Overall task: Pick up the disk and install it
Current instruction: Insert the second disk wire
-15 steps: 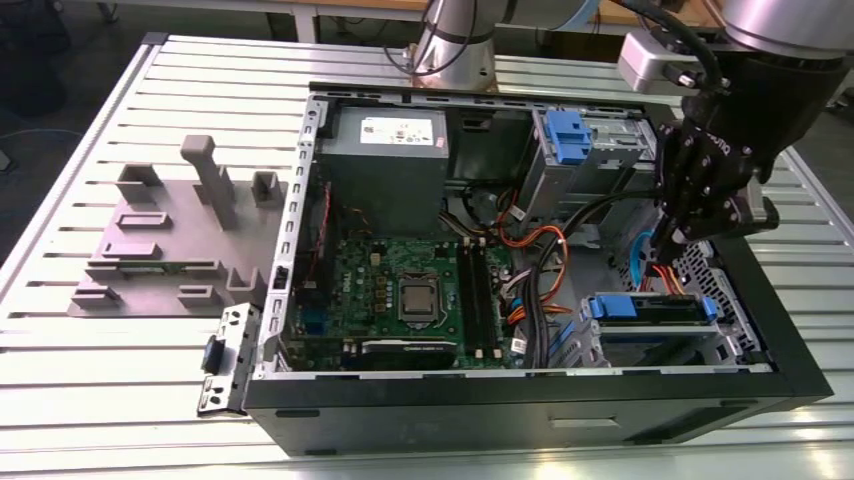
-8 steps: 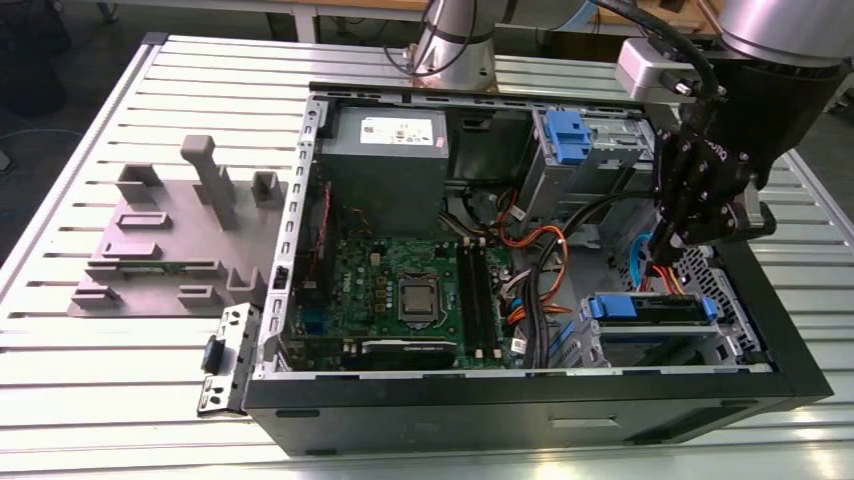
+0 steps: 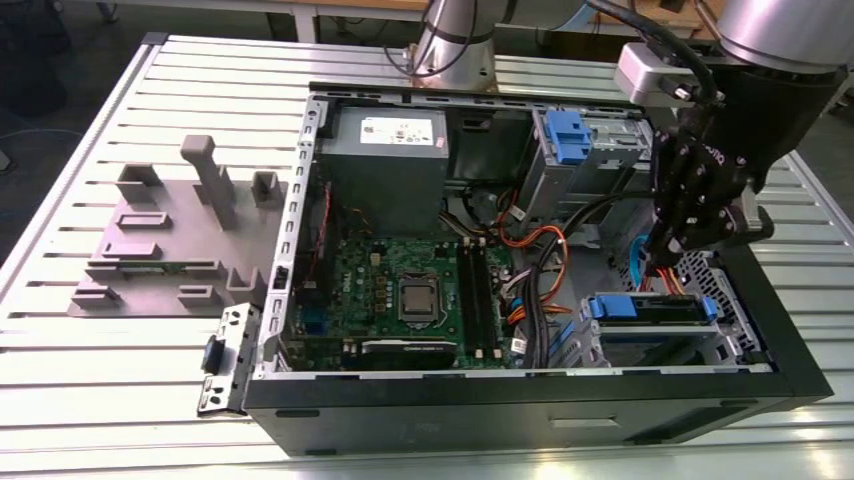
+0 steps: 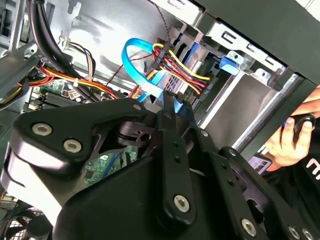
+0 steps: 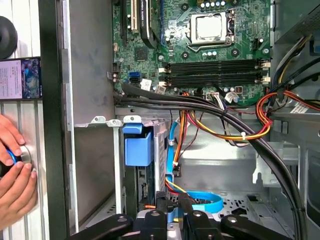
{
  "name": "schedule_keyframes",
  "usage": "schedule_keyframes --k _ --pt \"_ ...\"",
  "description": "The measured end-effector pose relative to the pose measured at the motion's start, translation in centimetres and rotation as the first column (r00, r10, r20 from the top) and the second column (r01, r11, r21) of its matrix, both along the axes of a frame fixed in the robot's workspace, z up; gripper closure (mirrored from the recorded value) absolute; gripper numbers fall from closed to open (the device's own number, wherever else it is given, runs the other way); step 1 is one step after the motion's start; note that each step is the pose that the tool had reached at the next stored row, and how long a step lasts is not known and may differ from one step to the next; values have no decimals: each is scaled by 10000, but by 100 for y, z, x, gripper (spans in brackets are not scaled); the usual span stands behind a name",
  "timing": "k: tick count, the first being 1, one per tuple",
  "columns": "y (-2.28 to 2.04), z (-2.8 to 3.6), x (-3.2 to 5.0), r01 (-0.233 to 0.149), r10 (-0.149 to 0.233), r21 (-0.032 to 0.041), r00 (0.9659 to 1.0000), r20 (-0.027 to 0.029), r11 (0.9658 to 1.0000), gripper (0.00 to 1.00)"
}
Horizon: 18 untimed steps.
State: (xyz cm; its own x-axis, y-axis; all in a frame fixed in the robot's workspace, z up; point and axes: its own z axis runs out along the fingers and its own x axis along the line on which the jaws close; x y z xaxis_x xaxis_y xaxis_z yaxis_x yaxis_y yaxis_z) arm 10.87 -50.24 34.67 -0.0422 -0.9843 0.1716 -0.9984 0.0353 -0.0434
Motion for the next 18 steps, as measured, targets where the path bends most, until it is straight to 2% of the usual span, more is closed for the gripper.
schedule_keyframes --k 3,5,6,11,18 --pt "0 -37 5 0 0 0 10000 -62 10000 76" --pt "0 -39 5 1 -1 -3 10000 -63 10000 78" --pt "0 -39 5 1 -1 -4 10000 -63 10000 84" --pt "-2 -42 6 0 0 1 10000 -62 10000 84" --pt "-39 -41 -21 -10 10 -1 10000 -63 10000 84"
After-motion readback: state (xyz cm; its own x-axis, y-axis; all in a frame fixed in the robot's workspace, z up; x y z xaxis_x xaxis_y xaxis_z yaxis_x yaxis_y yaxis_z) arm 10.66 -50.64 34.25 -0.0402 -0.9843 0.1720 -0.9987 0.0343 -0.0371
